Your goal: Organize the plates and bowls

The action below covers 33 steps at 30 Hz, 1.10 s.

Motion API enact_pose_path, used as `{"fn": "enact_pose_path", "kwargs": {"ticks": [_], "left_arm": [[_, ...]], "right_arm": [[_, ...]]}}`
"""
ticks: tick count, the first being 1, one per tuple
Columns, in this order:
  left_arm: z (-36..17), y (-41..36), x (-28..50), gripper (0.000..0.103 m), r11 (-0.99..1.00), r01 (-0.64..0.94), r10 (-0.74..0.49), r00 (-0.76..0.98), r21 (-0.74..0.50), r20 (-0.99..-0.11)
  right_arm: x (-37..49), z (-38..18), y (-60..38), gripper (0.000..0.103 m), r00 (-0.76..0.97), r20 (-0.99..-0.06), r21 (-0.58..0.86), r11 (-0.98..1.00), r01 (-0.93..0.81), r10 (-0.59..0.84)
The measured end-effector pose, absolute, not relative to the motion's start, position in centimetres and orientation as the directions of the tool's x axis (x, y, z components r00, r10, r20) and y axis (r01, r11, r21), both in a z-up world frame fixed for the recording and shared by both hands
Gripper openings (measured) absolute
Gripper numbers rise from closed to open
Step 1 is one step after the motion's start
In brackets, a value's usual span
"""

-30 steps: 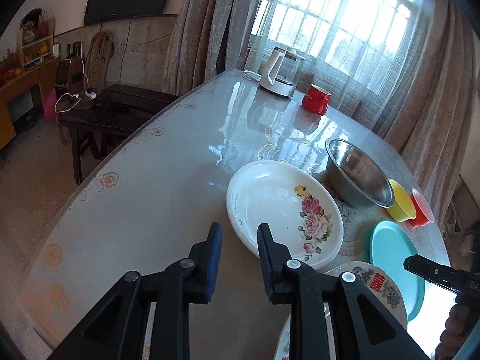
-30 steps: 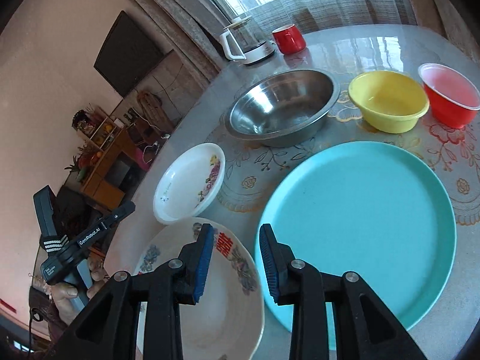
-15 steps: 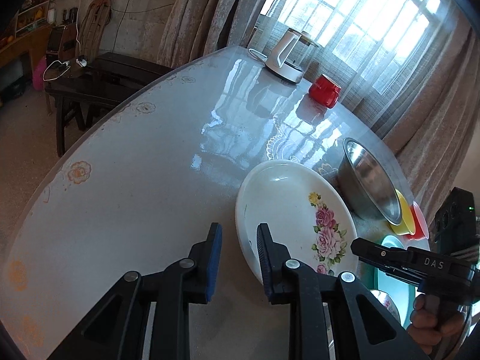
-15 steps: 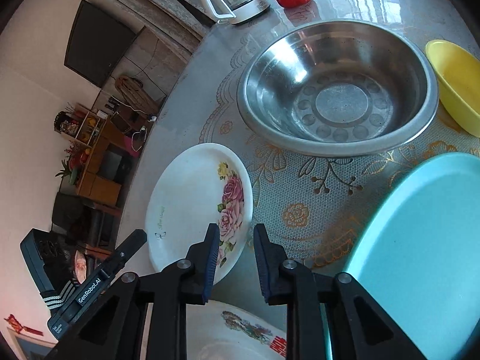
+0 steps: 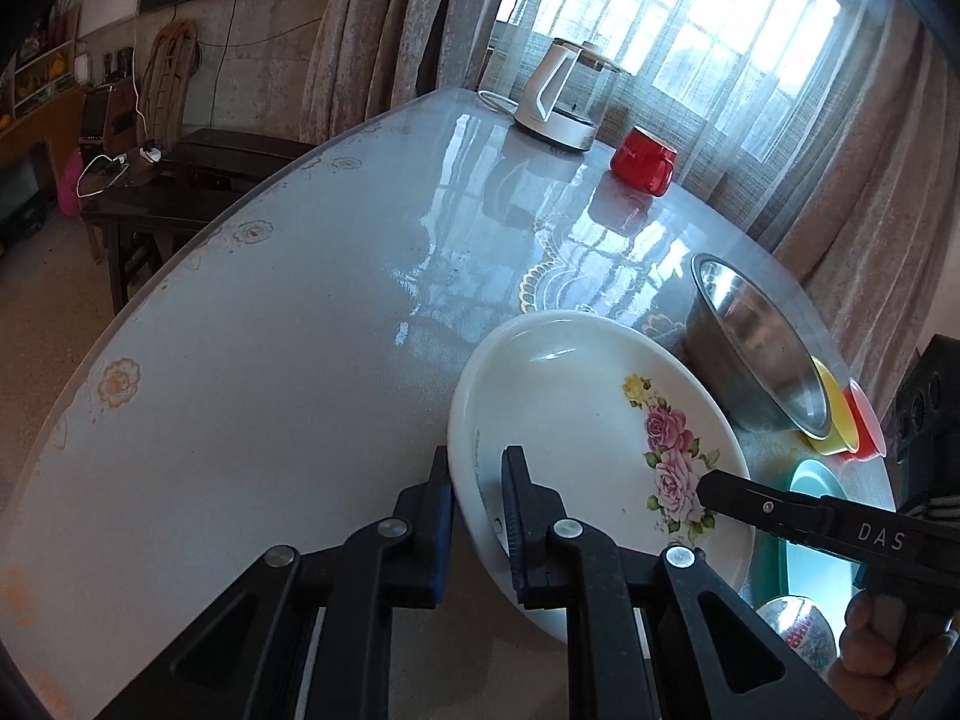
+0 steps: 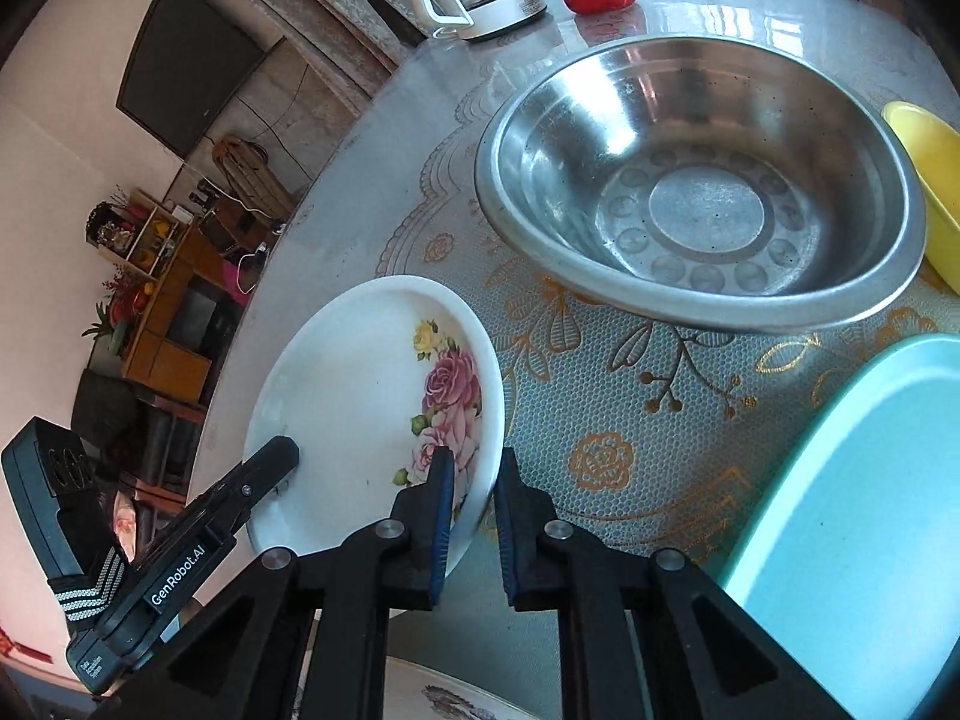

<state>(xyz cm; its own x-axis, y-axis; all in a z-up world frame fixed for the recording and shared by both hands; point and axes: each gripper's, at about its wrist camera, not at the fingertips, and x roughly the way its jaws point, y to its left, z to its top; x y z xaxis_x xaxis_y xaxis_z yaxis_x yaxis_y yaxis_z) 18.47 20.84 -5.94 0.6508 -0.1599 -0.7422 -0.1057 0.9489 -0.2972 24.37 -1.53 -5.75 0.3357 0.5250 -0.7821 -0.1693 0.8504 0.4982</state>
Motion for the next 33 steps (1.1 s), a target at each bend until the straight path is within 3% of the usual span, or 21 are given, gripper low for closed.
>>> {"fn": "enact_pose_path", "kwargs": {"ticks": [9, 19, 33], "left_arm": [[-3.4, 18.5, 16.8, 0.016, 0.956, -0.048, -0.185, 0.668, -0.291, -0.720], [0.1, 11.6, 14.0, 0.017, 0.960, 0.122, -0.266, 0.686, -0.253, -0.677], [-0.2, 0.4, 13.0, 0.018, 0.927, 0.315, -0.358, 0.593, -0.202, -0.721]], "right_arm": [[21.5, -3.8, -5.2, 0.013, 0.414, -0.718, 0.539, 0.823, -0.180, 0.560], [16.9, -1.8, -11.9, 0.013, 0.503, -0.666, 0.565, 0.813, -0.141, 0.550], [11.0, -3.0, -22.4, 0.013, 0.608, -0.659, 0.560, 0.829, 0.003, 0.443]]}}
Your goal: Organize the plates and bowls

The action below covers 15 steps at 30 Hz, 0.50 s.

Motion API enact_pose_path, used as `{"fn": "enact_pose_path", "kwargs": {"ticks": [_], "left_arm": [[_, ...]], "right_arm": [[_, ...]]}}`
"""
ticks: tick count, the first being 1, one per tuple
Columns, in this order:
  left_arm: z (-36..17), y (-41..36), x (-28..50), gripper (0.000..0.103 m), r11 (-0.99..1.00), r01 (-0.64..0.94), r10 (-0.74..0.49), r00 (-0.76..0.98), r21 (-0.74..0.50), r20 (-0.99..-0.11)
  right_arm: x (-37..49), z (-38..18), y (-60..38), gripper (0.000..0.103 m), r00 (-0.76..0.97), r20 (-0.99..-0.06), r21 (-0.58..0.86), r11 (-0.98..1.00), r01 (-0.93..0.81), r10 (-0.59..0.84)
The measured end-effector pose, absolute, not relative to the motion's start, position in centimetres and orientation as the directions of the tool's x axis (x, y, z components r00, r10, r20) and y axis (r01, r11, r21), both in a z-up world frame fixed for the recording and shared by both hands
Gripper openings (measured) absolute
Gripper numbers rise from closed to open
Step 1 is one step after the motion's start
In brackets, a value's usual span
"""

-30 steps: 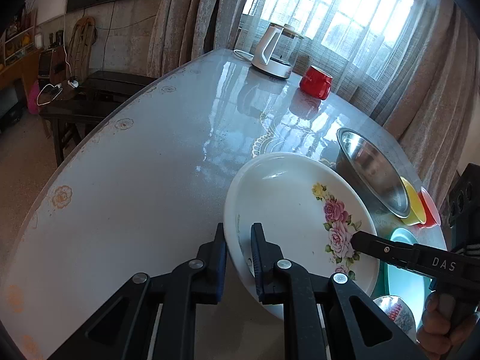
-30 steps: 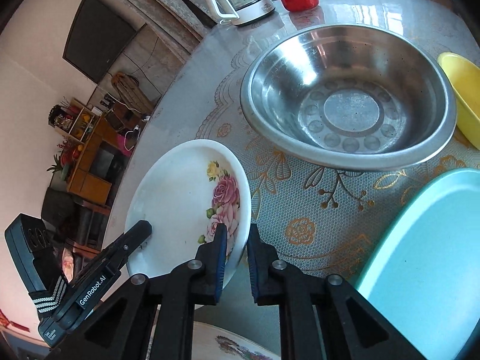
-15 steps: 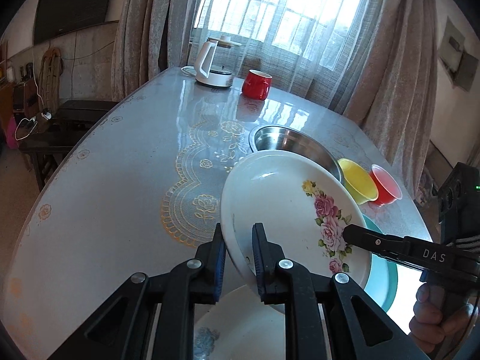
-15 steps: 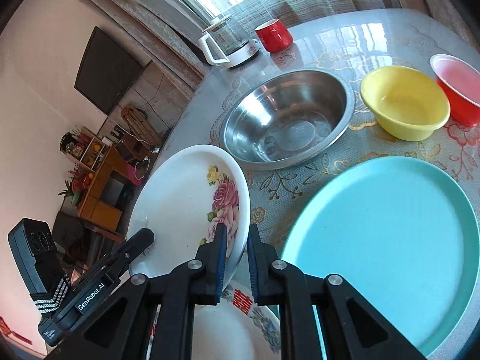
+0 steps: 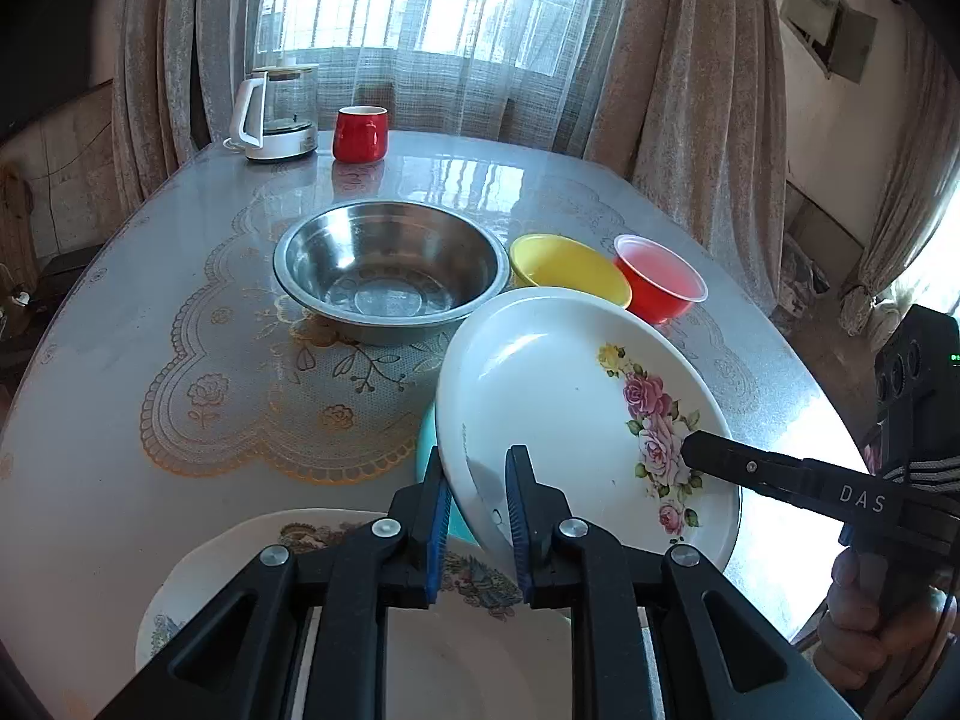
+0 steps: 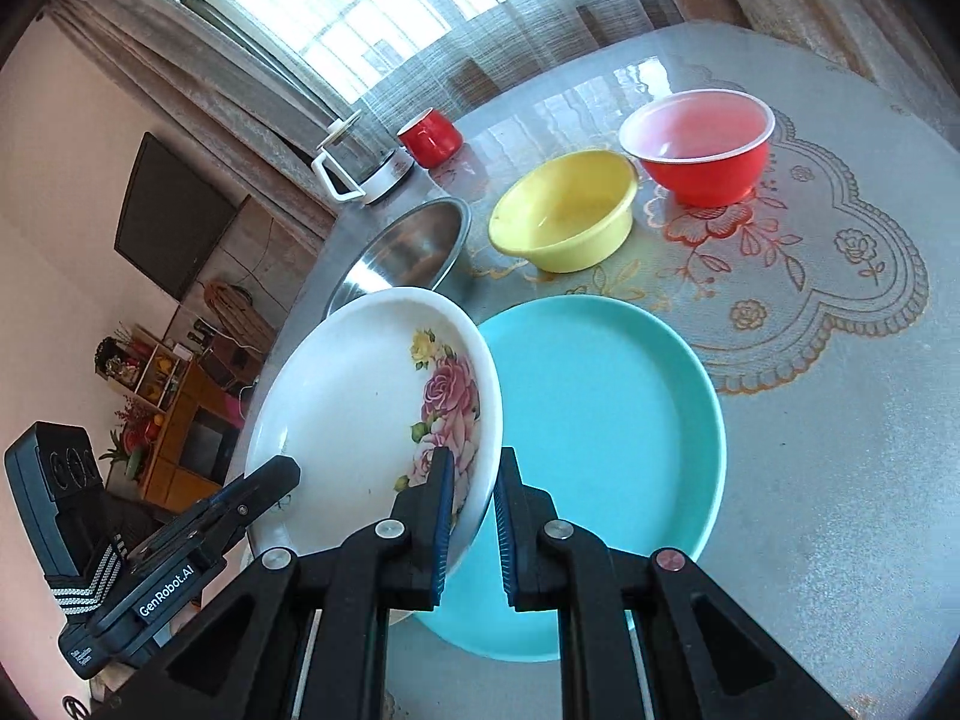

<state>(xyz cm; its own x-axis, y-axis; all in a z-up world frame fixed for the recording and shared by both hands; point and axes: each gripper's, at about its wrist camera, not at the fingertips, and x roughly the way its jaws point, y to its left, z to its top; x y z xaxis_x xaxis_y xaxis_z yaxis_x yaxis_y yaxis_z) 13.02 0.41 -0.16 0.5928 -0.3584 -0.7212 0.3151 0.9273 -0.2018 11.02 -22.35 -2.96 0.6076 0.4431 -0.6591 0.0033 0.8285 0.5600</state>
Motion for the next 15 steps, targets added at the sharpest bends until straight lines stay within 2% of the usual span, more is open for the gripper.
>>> {"fn": "enact_pose_path", "kwargs": {"ticks": [15], "left_arm": [[-2.0, -4.1, 14.0, 0.018, 0.909, 0.377, -0.364, 0.513, -0.177, -0.777]], "right_arm": [[9.6, -4.9, -25.9, 0.013, 0.614, -0.697, 0.526, 0.846, 0.087, 0.370]]}}
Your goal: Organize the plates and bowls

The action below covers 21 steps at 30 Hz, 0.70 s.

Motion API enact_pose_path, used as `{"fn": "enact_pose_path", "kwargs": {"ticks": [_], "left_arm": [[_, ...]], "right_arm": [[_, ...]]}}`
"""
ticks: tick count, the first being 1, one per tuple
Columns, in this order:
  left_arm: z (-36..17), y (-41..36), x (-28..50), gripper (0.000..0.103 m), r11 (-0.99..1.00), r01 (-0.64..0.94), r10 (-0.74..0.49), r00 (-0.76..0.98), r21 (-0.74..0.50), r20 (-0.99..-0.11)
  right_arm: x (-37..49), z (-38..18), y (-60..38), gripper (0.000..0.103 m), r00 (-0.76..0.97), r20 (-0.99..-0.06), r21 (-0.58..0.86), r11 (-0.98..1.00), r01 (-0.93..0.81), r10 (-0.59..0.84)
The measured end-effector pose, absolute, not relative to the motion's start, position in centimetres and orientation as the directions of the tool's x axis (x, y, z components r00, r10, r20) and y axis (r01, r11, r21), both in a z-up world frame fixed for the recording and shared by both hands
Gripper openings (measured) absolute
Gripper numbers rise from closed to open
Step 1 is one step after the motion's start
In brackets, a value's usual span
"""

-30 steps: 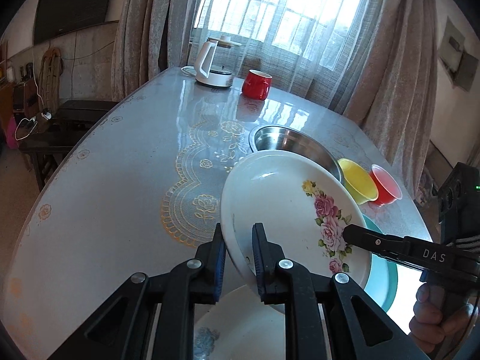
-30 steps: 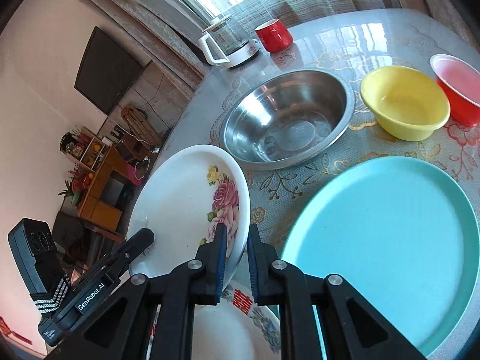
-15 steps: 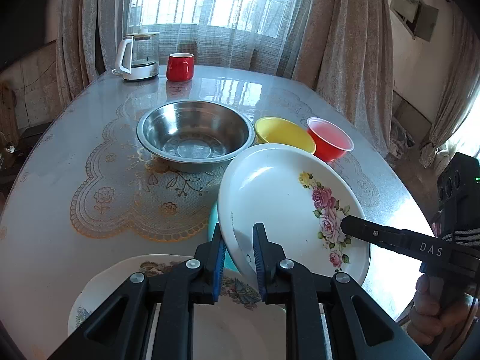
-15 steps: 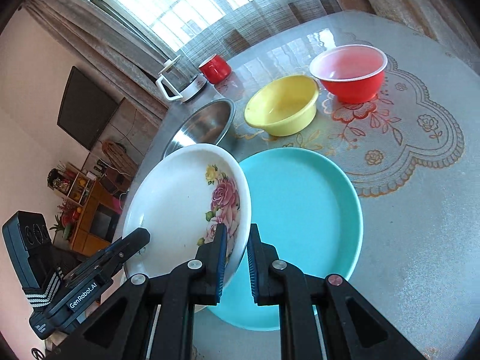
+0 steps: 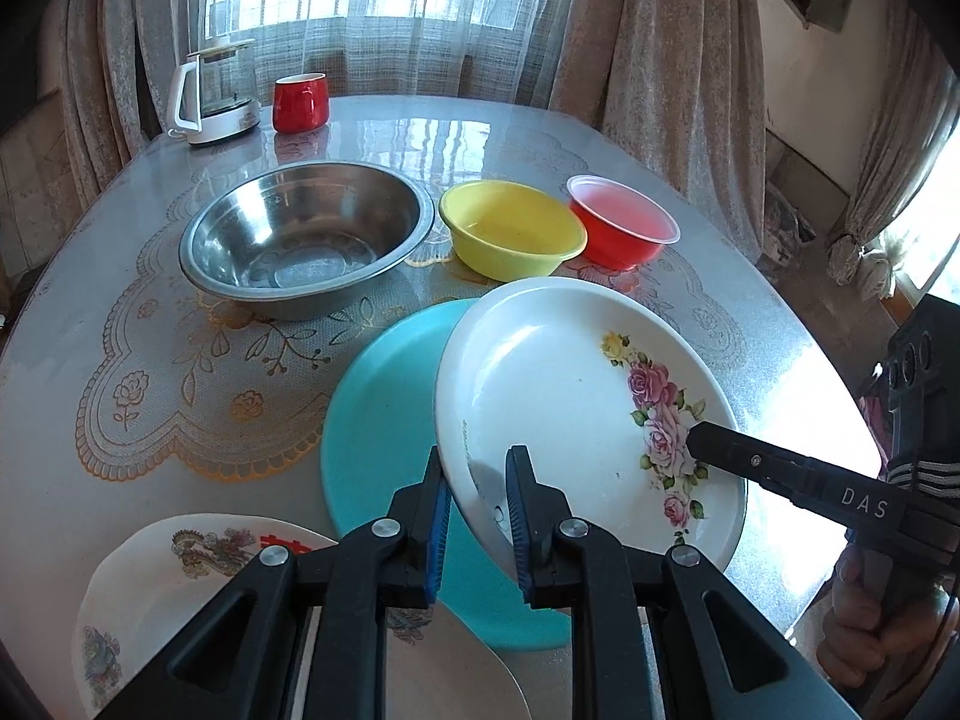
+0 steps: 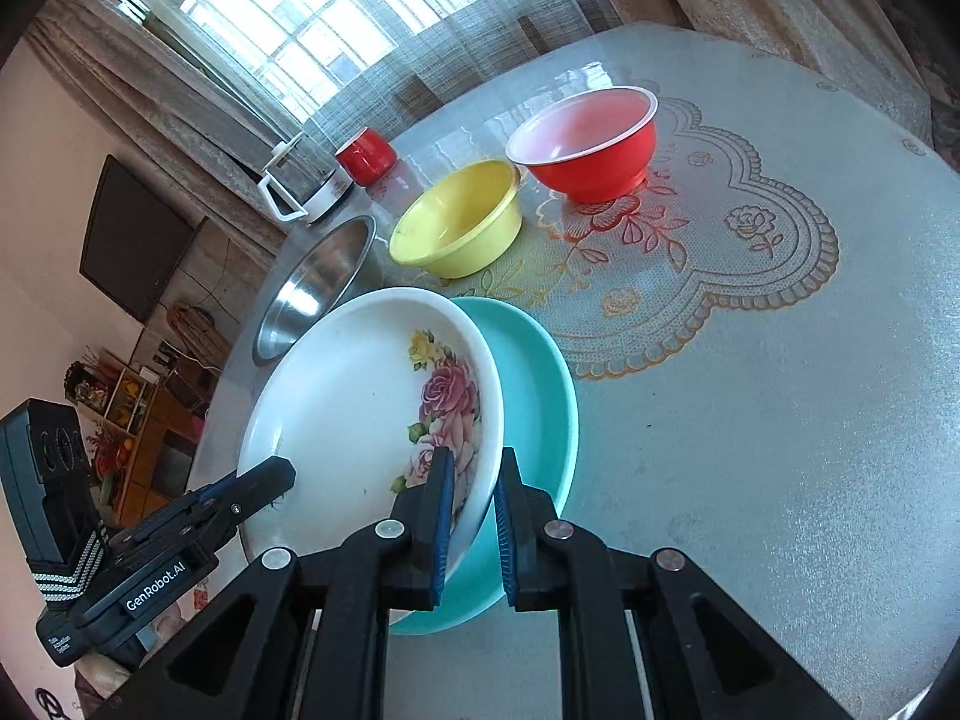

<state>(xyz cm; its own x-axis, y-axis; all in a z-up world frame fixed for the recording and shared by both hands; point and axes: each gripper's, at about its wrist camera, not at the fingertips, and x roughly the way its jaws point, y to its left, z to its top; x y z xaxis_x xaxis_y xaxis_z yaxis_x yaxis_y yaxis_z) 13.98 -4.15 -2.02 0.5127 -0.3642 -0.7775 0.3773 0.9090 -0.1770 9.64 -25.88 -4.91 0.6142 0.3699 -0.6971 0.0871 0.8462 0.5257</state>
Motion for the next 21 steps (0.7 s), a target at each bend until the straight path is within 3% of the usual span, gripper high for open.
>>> {"fn": "enact_pose_path", "kwargs": {"ticks": [13, 21], "left_arm": [[-4.5, -2.8, 15.9, 0.018, 0.941, 0.321, -0.262, 0.478, -0.110, -0.838], [-4.7, -2.8, 16.0, 0.018, 0.943, 0.320, -0.245, 0.491, -0.089, -0.836]], "right_arm": [[11.3, -7.3, -23.9, 0.013, 0.554, -0.744, 0.497, 0.864, 0.086, 0.373], [11.3, -6.4, -22.8, 0.015, 0.567, -0.770, 0.392, 0.918, 0.058, 0.293]]}}
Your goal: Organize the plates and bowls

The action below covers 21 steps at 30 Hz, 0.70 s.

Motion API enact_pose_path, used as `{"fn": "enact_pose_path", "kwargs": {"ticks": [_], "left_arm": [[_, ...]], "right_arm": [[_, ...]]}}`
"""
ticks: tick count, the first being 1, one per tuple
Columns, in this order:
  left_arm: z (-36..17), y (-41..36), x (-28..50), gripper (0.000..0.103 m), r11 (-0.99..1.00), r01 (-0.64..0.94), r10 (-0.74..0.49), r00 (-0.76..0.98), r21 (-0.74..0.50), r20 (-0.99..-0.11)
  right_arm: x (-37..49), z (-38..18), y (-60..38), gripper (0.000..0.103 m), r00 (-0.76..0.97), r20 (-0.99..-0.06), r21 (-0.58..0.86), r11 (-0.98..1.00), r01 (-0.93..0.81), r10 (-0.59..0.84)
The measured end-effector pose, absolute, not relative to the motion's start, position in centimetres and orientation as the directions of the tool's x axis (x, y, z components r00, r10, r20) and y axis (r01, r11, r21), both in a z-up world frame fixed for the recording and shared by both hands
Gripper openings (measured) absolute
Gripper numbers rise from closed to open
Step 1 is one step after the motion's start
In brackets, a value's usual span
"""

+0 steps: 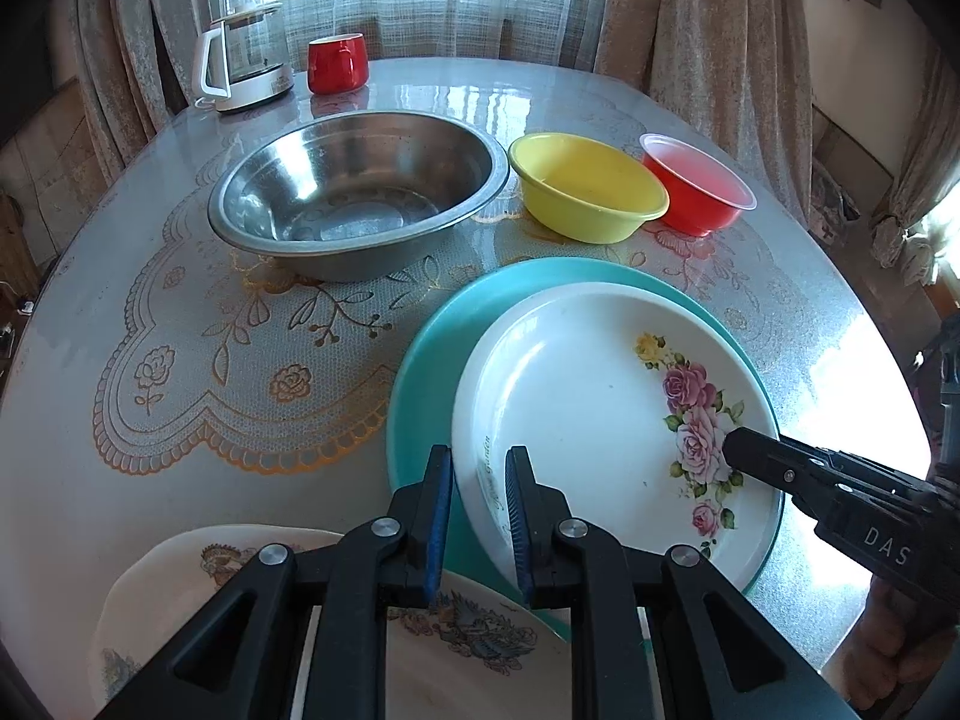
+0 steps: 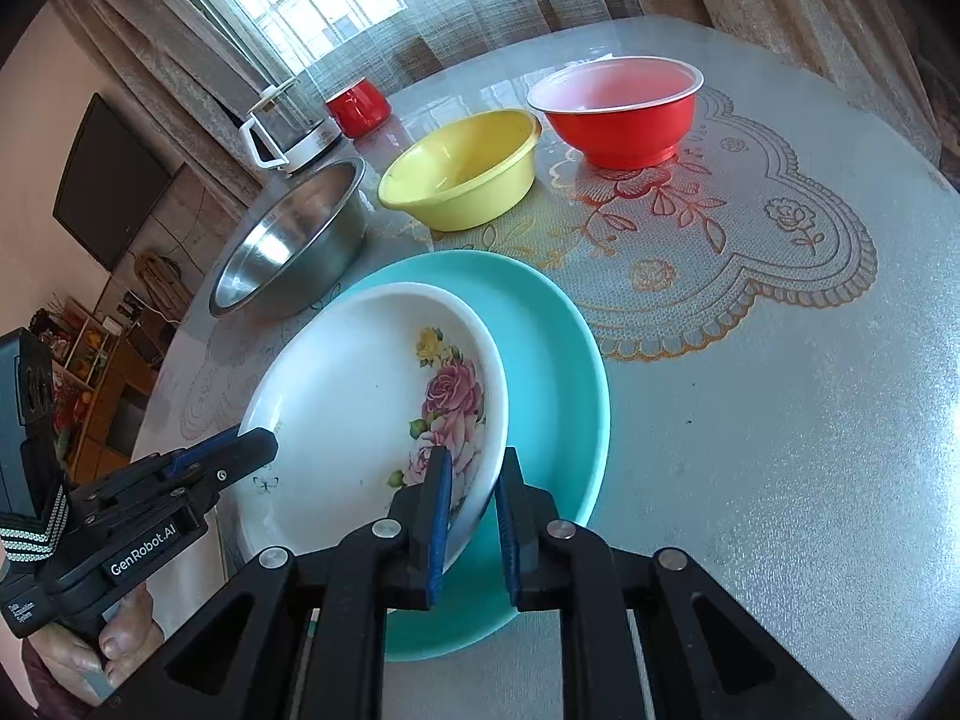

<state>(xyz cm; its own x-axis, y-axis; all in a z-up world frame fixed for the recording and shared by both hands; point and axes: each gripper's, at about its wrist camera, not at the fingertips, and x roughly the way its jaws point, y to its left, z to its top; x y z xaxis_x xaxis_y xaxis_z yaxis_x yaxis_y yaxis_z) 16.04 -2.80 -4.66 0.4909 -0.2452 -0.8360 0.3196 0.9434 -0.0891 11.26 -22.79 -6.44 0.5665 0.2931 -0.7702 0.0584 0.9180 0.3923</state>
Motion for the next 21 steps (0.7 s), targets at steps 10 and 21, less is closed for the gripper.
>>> {"fn": "enact_pose_path", "kwargs": {"ticks": [10, 21], "left_arm": [[-4.6, -3.1, 15.8, 0.018, 0.951, 0.304, -0.216, 0.513, -0.060, -0.831], [-4.3, -3.0, 15.1, 0.018, 0.959, 0.282, -0.184, 0.557, -0.024, -0.810]], "right_arm": [[10.8, -6.1, -23.1, 0.021, 0.578, -0.760, 0.396, 0.917, 0.051, 0.296], [10.0, -5.5, -22.7, 0.014, 0.624, -0.743, 0.336, 0.941, 0.038, 0.240]]}}
